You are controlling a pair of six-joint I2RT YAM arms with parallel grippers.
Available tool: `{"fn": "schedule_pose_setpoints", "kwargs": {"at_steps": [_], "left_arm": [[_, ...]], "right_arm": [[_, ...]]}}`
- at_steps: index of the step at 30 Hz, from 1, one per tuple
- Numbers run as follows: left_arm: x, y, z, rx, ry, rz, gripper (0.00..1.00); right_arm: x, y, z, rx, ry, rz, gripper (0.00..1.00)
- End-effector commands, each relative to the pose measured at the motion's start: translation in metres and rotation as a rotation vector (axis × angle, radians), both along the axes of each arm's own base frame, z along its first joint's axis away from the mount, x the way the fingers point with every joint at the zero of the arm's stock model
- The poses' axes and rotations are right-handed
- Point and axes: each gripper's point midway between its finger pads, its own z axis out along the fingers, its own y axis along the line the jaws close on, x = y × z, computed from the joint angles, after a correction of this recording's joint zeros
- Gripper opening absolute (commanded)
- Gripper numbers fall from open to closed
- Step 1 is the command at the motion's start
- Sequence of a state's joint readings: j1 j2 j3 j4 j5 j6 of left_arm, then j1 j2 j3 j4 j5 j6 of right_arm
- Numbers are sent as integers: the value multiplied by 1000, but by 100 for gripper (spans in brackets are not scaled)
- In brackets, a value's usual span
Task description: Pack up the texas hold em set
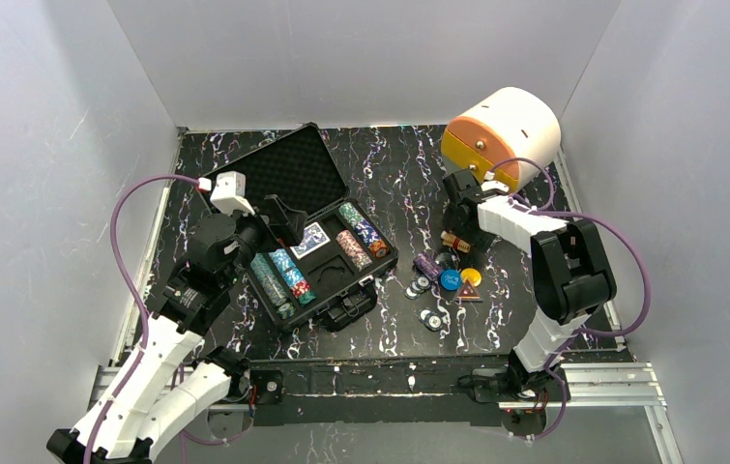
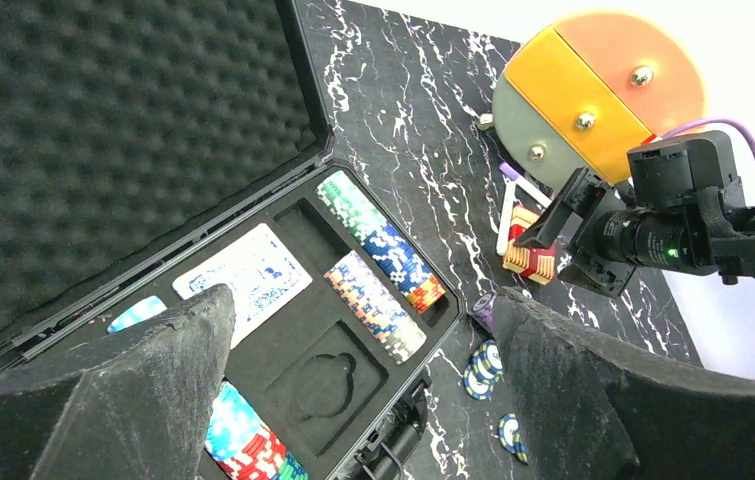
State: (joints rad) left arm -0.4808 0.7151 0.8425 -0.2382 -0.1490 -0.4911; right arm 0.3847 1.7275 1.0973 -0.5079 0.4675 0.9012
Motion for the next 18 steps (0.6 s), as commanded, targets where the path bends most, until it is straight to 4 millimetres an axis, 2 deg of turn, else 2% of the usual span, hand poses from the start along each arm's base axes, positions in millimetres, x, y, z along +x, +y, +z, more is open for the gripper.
{"fn": "schedule_pose_setpoints", "kwargs": {"at_steps": [1,6,9,12,15,18], "left_arm": [[-1,4,17,-15,-46,16,98],[-1,6,17,-7,-44,21,98],[-1,5,16,-8,-40,22,98],[-1,6,15,-10,-40,25,98],[-3,8,15,-10,-43,29,98],[-3,9,16,-5,-44,30,98]], "right_arm": [[3,4,-11,13,24,40,92],[10,10,-1,48,-35,67,94],[8,9,-5,41,-19,68,92],[4,4,-10,27,5,48,86],[0,-1,-13,11,11,23,73],[0,-1,-14,17,3,20,70]]}}
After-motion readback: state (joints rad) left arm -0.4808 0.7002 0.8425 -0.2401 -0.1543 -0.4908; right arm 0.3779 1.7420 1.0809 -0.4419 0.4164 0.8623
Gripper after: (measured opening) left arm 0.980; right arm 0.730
